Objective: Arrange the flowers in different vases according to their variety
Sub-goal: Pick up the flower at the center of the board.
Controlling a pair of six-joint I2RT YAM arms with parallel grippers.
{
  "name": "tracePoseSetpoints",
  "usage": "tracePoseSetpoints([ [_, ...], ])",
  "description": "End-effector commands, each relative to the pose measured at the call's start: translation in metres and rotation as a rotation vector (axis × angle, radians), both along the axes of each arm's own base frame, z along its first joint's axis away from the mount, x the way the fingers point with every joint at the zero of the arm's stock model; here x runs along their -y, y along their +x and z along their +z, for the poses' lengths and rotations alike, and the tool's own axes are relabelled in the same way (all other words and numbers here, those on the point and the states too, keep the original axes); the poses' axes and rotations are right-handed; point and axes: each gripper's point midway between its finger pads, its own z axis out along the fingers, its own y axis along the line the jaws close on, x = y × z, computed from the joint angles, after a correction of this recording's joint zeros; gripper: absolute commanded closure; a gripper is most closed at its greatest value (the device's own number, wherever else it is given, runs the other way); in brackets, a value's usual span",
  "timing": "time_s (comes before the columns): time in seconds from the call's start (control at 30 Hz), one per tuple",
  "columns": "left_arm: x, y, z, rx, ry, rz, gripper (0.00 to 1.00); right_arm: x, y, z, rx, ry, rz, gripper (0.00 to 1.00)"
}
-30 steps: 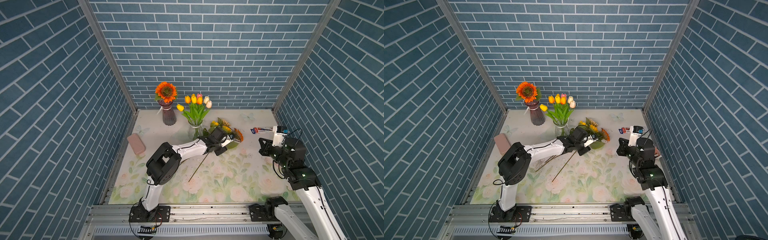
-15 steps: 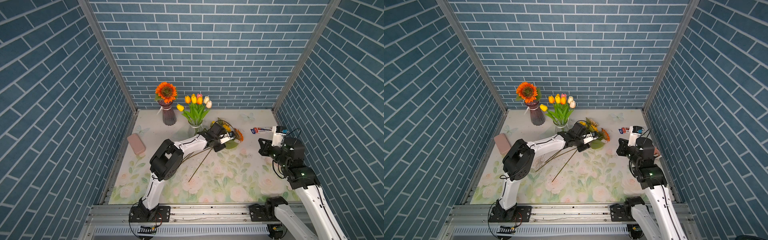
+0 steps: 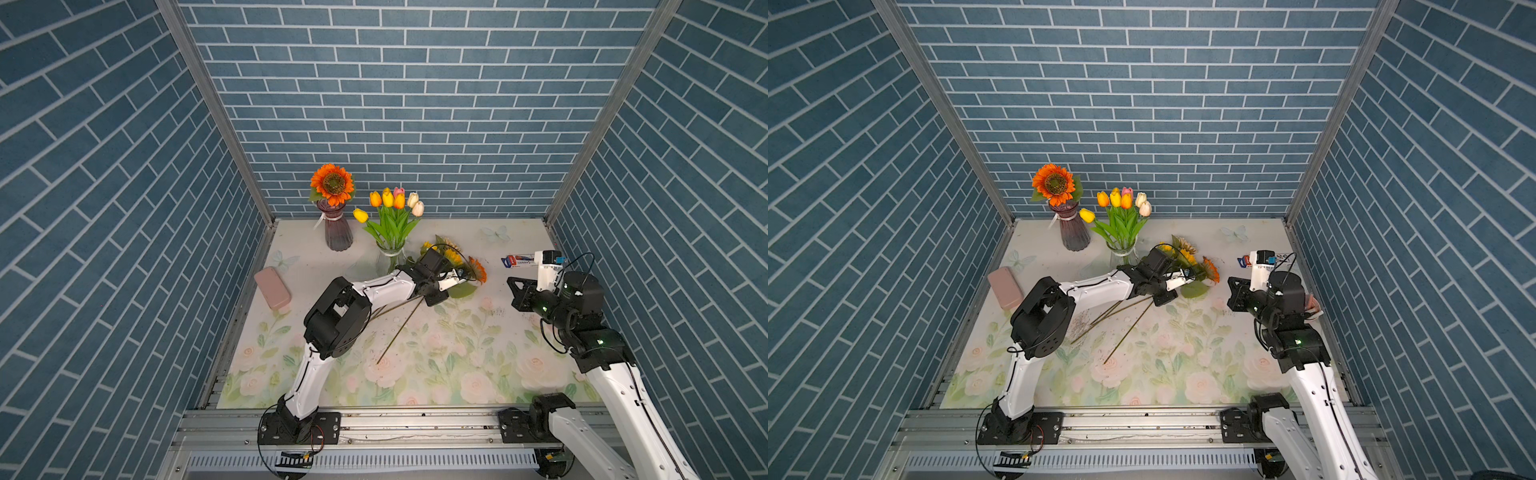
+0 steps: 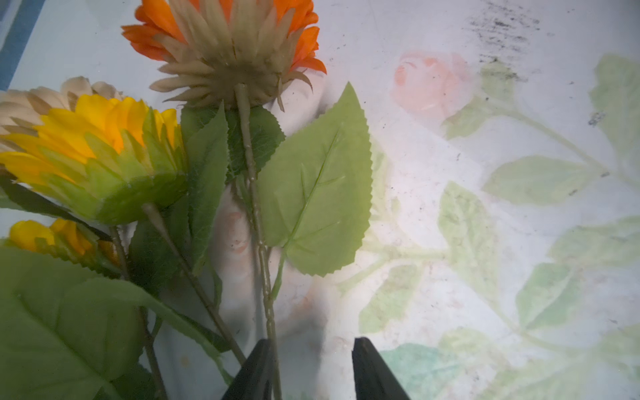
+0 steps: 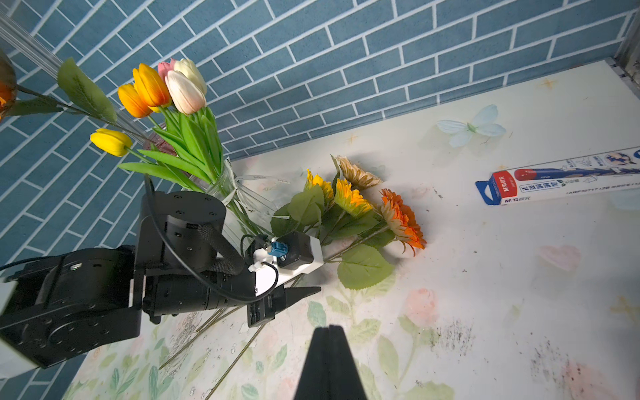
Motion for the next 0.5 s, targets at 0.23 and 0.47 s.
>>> tracePoseSetpoints([
  [0.23,-0.002,0.016,-0.015,0.008,0.013,0.008,0.59,-0.003,0.002,-0.001,0.026,-0.024,0.035,1.00],
  [0.47,-0.005,0.028,-0.018,0.015,-0.005,0.031,0.59,-0.004,0.004,-0.003,0.018,-0.027,0.037,1.00],
])
